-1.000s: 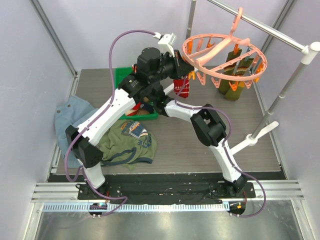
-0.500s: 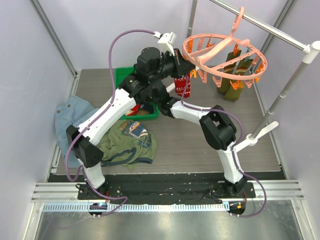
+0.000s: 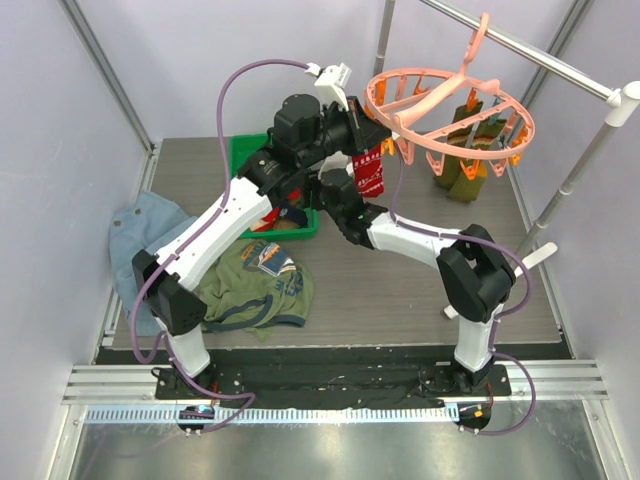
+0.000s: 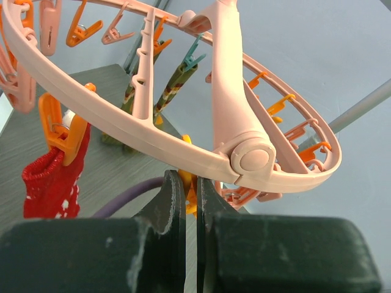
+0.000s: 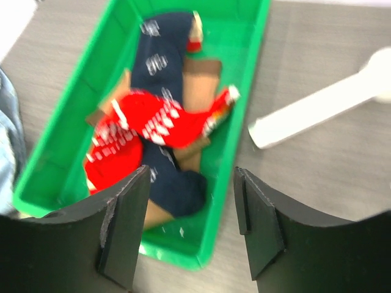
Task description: Remove the socks clipped to the hanger
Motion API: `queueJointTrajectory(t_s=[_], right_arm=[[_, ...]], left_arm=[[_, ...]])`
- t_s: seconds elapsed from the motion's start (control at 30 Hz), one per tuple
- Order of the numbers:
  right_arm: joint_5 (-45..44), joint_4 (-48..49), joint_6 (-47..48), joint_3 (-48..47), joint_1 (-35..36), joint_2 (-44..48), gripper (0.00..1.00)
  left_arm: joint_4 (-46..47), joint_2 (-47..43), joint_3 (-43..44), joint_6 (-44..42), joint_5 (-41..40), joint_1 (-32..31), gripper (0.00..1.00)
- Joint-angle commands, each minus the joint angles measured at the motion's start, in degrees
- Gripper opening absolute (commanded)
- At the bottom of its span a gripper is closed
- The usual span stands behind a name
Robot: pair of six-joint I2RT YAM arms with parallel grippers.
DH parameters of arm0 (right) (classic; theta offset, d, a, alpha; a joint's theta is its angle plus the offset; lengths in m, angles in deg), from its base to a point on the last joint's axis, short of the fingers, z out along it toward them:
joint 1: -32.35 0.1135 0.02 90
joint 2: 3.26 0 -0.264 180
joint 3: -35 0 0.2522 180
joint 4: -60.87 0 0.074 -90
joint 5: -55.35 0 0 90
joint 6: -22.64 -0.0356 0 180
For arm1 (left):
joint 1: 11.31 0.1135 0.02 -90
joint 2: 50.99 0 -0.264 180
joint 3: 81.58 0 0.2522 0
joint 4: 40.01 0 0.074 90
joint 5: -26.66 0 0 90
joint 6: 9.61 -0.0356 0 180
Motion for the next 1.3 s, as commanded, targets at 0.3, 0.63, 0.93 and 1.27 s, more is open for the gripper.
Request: queueJointTrajectory(t_s=[0.3, 0.63, 0.93, 1.27], right_arm=[[-17.08, 9.5, 3.5, 13.77, 0.24, 8.54, 0.66], [-38.52, 28.76, 13.78, 10.37, 0.24, 2.31, 0.85], [-46.88, 43.6, 30.04, 6.65, 0.59, -3.5, 0.86], [-47.24, 57.06, 44.28, 5.08, 1.47, -7.01, 0.89]], left_arm=[[7.21, -0.44, -0.7, 2.96, 0.57, -0.32, 0.0], [7.74, -0.61, -1.31, 3.4, 0.66, -0.5, 0.0], [8.0, 0.09, -0.96, 3.49, 0.57, -0.67, 0.0], [7.83, 0.18, -0.7, 3.4, 0.75, -0.67, 0.0]])
